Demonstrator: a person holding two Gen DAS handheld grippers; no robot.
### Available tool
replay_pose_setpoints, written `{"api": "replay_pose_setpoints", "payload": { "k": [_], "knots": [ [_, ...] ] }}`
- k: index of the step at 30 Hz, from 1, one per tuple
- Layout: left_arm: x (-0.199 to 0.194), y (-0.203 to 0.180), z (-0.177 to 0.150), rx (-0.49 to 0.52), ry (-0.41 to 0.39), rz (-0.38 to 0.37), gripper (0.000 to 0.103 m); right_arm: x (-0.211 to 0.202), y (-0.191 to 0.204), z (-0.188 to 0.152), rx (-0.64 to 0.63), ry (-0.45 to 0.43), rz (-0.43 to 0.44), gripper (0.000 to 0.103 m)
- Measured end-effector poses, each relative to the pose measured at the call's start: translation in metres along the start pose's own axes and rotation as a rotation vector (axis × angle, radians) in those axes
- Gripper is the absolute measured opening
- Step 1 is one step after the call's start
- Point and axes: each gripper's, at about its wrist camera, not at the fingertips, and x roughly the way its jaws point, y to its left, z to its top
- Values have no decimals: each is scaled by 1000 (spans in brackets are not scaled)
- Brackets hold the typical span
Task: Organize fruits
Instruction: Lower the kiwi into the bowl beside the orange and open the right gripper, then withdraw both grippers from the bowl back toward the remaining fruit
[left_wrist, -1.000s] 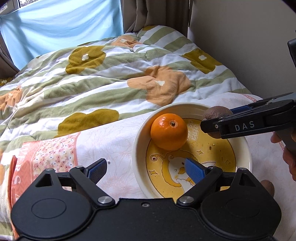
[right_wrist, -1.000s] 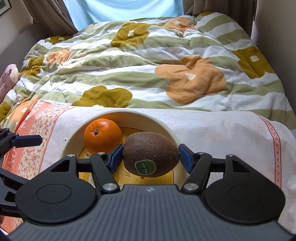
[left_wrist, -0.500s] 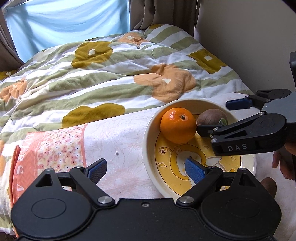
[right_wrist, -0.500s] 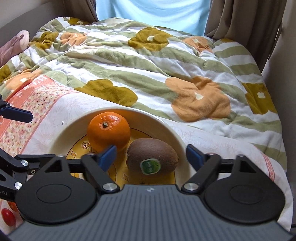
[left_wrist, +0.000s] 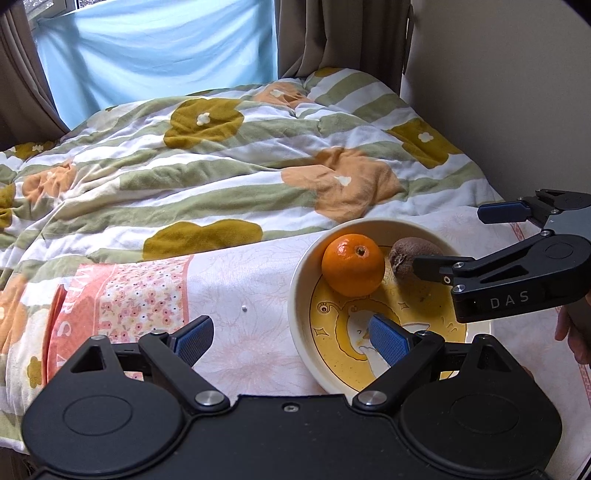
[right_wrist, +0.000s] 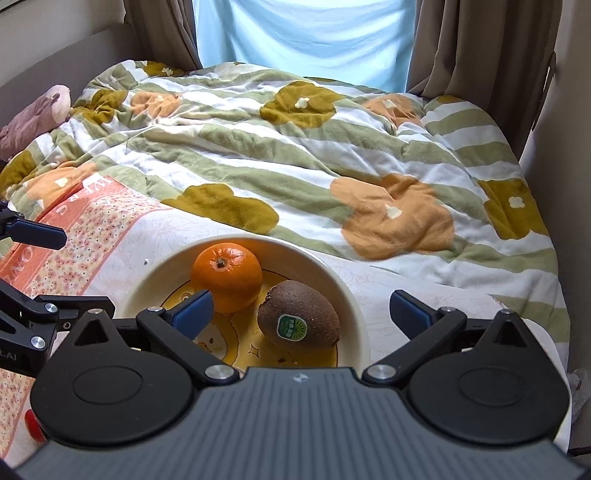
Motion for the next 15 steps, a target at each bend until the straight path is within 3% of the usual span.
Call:
{"api": "replay_pose_setpoints", "payload": {
  "k": [9,15],
  "knots": [
    [-54,-17,-6,-32,-85,52,94,-66,-13,2,45,-59,25,103],
    [-95,-32,-20,-67,-141,86,94,-113,-21,-14,77,-65,42,103]
  ]
}}
